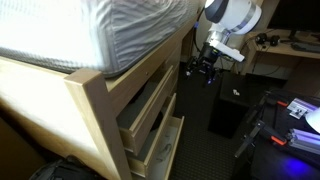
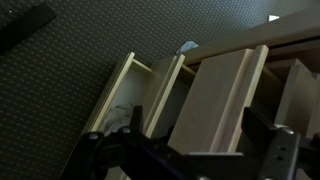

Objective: Open the top drawer of the bed

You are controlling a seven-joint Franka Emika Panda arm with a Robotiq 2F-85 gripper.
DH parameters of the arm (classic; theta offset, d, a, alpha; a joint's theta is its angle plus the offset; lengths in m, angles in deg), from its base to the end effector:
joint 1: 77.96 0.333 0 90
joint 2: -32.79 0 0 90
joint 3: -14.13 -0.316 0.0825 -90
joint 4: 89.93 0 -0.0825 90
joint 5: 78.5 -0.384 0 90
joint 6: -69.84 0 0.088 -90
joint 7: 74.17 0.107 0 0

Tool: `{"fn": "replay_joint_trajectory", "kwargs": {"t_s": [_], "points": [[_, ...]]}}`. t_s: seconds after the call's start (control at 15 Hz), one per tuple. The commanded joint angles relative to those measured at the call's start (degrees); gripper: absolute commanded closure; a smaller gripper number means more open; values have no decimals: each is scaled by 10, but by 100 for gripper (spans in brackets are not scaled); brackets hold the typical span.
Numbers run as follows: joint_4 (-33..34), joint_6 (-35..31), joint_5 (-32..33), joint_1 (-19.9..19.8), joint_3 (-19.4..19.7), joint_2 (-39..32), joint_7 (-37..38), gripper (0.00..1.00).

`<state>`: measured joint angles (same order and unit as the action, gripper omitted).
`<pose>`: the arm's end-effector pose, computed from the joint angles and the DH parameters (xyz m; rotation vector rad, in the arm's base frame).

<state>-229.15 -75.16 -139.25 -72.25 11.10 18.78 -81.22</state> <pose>0.4659 0.0632 0.1930 -2.4596 0.8437 0.1844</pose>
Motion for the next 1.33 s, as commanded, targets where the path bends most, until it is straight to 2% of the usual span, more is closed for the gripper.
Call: {"fn": "replay_joint_trajectory", "kwargs": {"t_s": [0.0, 0.13, 0.2, 0.47, 0.67, 0.73, 1.07, 1.27], "points": [[10, -2, -4, -7, -10, -16, 3, 0], [22, -2, -7, -7, -11, -28, 7, 0], [-1, -48, -34, 5, -17, 0, 23, 0], [74, -171, -146, 15, -34, -77, 19, 0], [130, -143, -122, 26, -36, -117, 63, 0], [88, -144, -126, 19, -33, -80, 38, 0], [127, -144, -125, 29, -34, -116, 56, 0], [171, -176, -140, 32, -33, -174, 56, 0]]}}
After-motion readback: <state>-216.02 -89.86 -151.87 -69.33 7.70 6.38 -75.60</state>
